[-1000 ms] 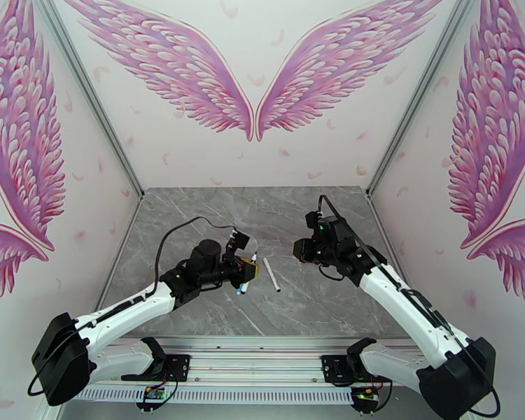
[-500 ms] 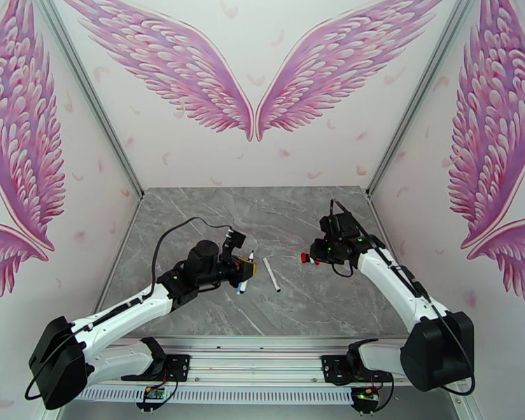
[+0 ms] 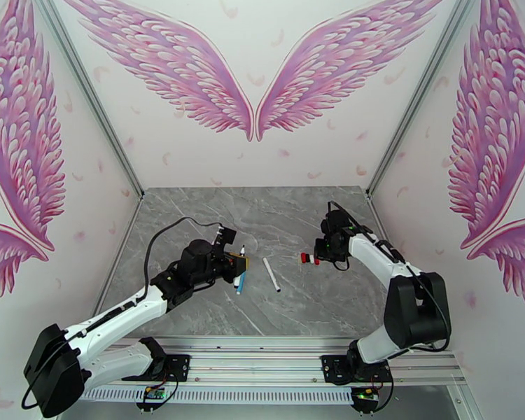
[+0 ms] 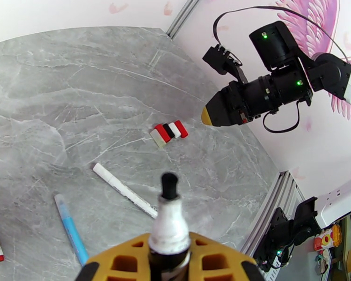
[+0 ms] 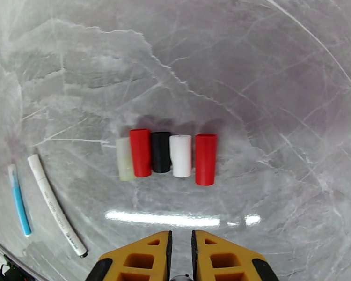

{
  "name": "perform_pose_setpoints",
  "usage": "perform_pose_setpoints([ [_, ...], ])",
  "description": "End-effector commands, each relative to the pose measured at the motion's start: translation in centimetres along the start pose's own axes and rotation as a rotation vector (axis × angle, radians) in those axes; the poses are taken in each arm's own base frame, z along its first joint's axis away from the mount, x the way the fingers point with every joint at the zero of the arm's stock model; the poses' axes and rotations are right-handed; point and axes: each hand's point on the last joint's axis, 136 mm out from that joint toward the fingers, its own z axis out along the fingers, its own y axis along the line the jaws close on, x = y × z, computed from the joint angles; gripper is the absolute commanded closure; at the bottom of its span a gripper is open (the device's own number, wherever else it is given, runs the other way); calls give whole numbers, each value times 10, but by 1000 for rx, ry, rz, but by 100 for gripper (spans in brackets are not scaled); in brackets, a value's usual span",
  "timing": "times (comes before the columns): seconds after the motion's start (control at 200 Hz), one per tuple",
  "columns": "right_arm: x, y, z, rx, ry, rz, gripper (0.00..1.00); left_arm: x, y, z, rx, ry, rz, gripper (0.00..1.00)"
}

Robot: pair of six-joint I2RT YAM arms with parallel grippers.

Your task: Open the pen caps

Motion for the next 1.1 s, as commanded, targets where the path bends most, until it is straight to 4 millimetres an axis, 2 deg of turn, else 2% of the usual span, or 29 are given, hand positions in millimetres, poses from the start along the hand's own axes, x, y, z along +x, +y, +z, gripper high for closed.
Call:
perform_pose_setpoints([
  [0.0,-10,-14,5,54,-2,-11,81,5,7,-4,-24,5,-9,100],
  [0.24,-14,-28,24,90,32,-12,80,9,10,2,-24,19,-17,100],
  [0.75,-18,-33,57,91,89,-15,76,18,16,10,-31,46,-33,100],
  [1.094,-18,-35,64,96,94,-6,73,21,18,12,-38,60,-41,100],
])
